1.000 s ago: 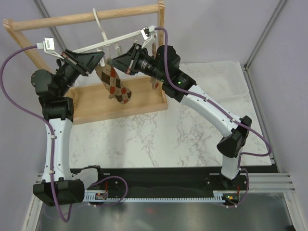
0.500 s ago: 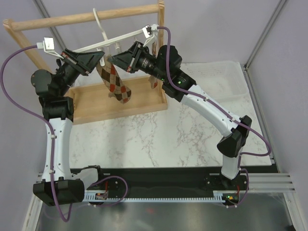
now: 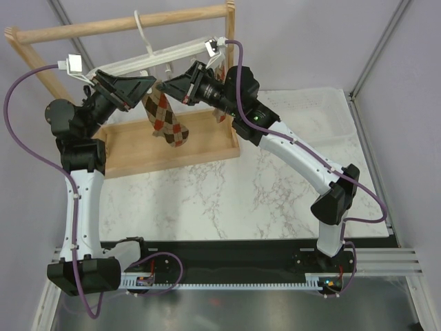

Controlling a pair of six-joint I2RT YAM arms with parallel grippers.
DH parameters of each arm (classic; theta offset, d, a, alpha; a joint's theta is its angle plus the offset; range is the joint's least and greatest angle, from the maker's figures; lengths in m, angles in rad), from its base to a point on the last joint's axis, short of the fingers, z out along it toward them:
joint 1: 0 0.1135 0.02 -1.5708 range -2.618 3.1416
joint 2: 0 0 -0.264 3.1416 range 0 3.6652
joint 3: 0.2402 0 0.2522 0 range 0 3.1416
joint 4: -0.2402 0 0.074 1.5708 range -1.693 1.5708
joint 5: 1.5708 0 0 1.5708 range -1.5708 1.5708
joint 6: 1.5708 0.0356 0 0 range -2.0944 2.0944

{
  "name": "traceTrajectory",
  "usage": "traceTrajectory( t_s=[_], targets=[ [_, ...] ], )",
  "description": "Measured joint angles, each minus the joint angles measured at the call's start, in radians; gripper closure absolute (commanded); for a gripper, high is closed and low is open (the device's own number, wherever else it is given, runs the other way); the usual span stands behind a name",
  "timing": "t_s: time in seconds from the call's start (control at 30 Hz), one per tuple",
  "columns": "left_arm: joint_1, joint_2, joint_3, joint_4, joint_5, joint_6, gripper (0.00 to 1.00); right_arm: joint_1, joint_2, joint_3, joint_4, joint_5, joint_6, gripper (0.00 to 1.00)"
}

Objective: Clip the socks to the hanger
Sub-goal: Clamp the sock onto the hanger, then reset both arms

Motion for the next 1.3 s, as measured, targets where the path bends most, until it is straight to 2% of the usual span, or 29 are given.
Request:
traceTrajectory(
  t_s=[0.03,0.2,0.23,0.3,0.33,0.43,0.53,0.77,0.97,1.2,1.3],
  targets=[
    [0.000,0.000,0.000,-0.006,0.001,0.000,0.01,-0.002,0.000,0.000,0.000,0.000,0.000,1.00],
    [-0.001,-0.010,0.010,-0.084,-0.001,0.026,0.00,-0.008,0.001,0.000,0.000,0.000,0.000,1.00],
    [-0.001,-0.012,0.012,-0.106,-0.003,0.032,0.00,-0.009,0.001,0.000,0.000,0.000,0.000,0.95],
    [-0.003,-0.022,0.016,-0.161,-0.011,0.052,0.00,-0.013,0.003,0.000,-0.002,0.000,0.003,0.77],
    [-0.003,-0.028,0.016,-0.187,-0.013,0.060,0.00,-0.015,0.003,0.000,-0.002,0.000,0.003,0.54],
    [-0.005,-0.051,0.017,-0.272,-0.038,0.081,0.00,-0.019,0.018,0.002,-0.009,-0.003,0.003,0.20],
    [-0.005,-0.076,0.017,-0.351,-0.068,0.100,0.00,-0.021,0.035,0.002,-0.029,-0.004,-0.006,0.02],
    [-0.005,-0.161,0.029,-0.534,-0.181,0.159,0.00,-0.021,0.043,0.001,-0.103,0.003,-0.047,0.02],
    [-0.005,-0.219,0.062,-0.665,-0.317,0.211,0.00,-0.023,0.008,-0.016,-0.260,0.045,-0.155,0.02],
    [-0.013,-0.246,0.051,-0.718,-0.374,0.231,0.00,-0.040,-0.182,-0.151,-0.470,0.146,-0.330,0.02],
    [-0.076,-0.251,0.019,-0.719,-0.389,0.231,0.00,-0.064,-0.298,-0.241,-0.519,0.185,-0.394,0.02]
  ],
)
